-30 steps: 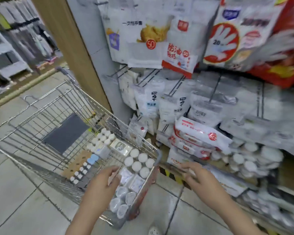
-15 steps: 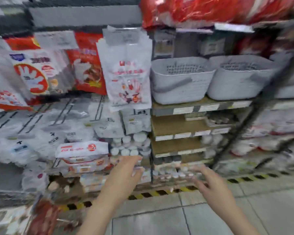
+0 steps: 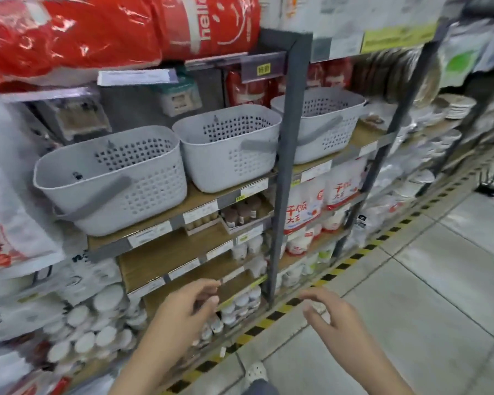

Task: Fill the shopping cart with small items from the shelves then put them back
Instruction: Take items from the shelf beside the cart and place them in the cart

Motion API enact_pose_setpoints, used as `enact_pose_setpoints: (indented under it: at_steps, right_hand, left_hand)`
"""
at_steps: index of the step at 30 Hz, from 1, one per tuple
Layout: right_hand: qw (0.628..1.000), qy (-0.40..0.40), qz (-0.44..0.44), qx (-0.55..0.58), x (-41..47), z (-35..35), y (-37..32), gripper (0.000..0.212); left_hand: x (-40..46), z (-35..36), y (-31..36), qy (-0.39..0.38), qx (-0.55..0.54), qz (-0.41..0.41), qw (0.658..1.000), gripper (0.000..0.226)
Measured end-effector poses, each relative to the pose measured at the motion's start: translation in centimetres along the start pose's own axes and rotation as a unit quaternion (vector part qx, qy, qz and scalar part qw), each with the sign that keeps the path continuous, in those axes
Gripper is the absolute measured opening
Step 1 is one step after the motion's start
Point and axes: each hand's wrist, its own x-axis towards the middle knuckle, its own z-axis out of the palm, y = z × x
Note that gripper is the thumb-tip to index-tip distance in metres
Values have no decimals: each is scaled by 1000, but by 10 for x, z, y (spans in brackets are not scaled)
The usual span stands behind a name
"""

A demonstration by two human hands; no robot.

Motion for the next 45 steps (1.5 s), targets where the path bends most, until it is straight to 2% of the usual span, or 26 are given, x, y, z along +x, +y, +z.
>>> enact_pose_setpoints:
  at_steps: [5, 13, 18, 26, 31, 34, 36, 40, 43, 45]
  right_hand:
    - [999, 30, -6, 8, 69, -56, 9, 16]
    - [992, 121, -18, -7, 157, -151, 39, 21]
    - [993, 115, -31, 27, 206, -194, 63, 22]
    - [982, 86, -159, 48, 306, -272, 67, 19]
    - [955, 95, -274, 62, 362, -318, 54, 17]
    - [941, 71, -328, 46, 391, -340, 46, 16]
    - [933, 50, -354, 27, 413, -354, 42, 14]
    - [929, 18, -368, -44, 459, -375, 30, 22]
    - [927, -16, -355, -120, 494, -379, 23, 23]
    - [925, -65, -338, -160, 511, -373, 17, 24]
  left_hand:
    - [89, 10, 47, -15, 24, 54, 998, 23]
    - [229, 40, 149, -18, 156, 178, 971, 35]
    - [284, 57, 184, -31, 172, 202, 964, 36]
    - [343, 70, 232, 7, 96, 159, 983, 30]
    - [371, 72, 271, 97, 72, 177, 977, 28]
    - [386, 71, 283, 168, 42, 181, 968, 28]
    - [397, 69, 287, 213, 63, 173, 960, 29]
    - [420, 62, 284, 259, 63, 90, 960, 22]
    - [434, 58, 279, 261, 87, 37, 961, 22]
    - [440, 56, 280, 254, 92, 15, 963, 23]
